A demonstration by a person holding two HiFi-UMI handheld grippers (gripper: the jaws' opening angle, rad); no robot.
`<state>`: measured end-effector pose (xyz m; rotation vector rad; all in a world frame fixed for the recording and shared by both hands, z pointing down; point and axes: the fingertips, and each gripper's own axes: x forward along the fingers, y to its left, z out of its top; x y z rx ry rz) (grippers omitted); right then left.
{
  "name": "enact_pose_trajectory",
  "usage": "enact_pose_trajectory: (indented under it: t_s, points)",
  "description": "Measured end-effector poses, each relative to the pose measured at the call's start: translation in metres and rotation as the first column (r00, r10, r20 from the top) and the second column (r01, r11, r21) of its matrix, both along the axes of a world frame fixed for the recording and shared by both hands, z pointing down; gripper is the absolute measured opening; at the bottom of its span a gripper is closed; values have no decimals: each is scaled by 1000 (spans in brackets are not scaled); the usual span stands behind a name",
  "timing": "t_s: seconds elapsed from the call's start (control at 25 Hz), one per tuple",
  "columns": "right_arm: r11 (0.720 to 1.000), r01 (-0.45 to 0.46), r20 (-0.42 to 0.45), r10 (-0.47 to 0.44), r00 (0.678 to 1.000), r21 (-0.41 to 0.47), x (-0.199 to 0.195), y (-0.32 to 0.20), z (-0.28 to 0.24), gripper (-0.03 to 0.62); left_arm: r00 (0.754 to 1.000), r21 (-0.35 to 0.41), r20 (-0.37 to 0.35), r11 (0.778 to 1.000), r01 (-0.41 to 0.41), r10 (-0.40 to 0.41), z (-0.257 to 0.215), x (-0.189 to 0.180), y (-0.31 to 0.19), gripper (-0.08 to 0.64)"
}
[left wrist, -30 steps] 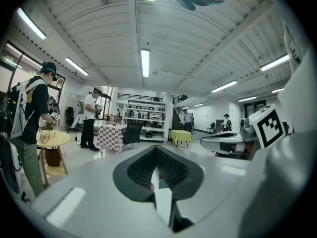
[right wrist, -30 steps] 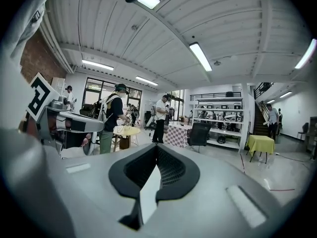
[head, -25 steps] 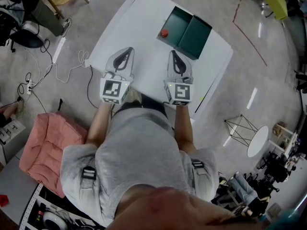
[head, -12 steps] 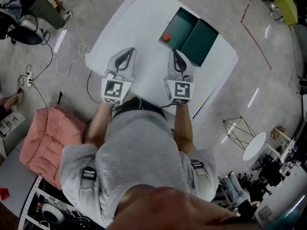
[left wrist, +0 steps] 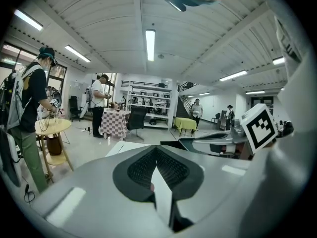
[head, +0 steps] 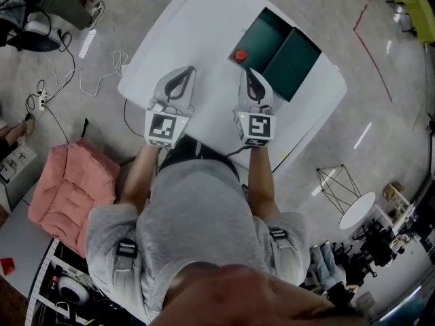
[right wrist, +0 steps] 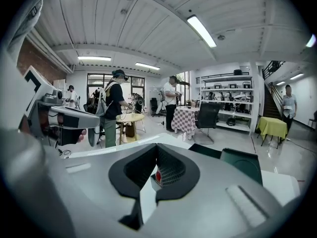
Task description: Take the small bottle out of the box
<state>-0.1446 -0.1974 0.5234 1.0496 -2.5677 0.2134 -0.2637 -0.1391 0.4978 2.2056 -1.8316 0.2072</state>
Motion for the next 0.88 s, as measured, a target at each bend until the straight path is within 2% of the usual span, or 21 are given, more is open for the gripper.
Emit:
enact_pose_trajectory:
  t_s: [0.52,0.56,0.6,0.8,0.88]
  points:
    - [998,-28,-36,26,999,-50,-4,-20,40,11,1000,-48,-11,999,3,-3,28,0,-4,11]
    - [998,-21,-32,19,999,-59,-5,-21,43,88,1000,-52,-11,999,5,-5,30,-1,-4,11]
    - [998,-15,-30,13,999,-68,-7,-21,46,137,1000,-57,-12,998,7,-7,31,-1,-4,11]
    - [997,-17,-52,13,999,-81,-16,-25,61,184,1000,-84,-18,996,19,-20,43,-5,0,11]
    - [996,-12,-77,6,997,-86,-18,-26,68,184,999,-94,-22,995,28,-30,48,-8,1,11]
